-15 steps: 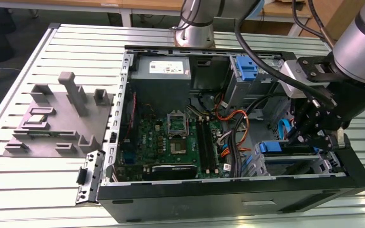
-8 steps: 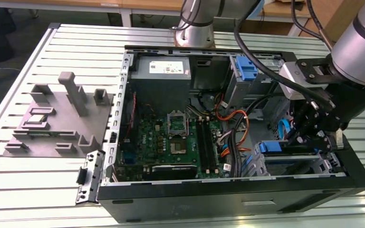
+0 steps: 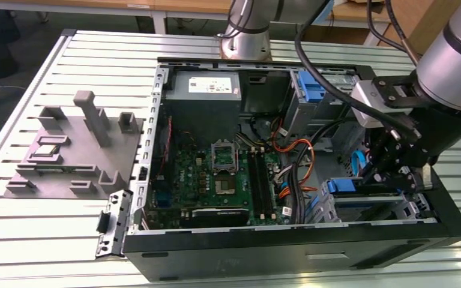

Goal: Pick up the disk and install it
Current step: 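Insert the first disk wire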

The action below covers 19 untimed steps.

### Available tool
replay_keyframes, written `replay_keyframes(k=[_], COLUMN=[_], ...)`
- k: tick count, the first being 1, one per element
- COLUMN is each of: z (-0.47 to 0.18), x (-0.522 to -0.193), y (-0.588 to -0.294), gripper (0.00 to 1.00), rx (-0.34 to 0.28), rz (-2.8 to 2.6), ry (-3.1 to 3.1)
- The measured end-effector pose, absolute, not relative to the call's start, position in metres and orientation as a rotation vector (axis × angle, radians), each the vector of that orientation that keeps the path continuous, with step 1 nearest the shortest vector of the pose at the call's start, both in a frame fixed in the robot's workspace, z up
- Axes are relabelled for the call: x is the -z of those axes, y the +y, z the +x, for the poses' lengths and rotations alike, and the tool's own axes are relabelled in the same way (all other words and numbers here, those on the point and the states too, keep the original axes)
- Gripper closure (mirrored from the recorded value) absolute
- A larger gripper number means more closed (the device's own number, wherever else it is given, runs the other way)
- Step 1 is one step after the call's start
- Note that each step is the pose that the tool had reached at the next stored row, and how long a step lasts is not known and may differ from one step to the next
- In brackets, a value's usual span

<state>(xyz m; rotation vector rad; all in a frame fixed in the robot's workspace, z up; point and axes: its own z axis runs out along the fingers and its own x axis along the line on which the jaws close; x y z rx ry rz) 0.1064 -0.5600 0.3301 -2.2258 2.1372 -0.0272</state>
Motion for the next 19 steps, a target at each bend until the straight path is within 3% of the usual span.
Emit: replay_keyframes(k=[9, 10, 19], z=[0.106, 0.106, 0.106], x=[-0.328, -0.329, -0.342], y=[-0.560, -0.560, -0.560], gripper=[0.83, 0.77, 0.77], rx=[0.025, 0.026, 0.027], rz=[-2.225, -2.225, -2.226], ry=[2.136, 2.137, 2.137])
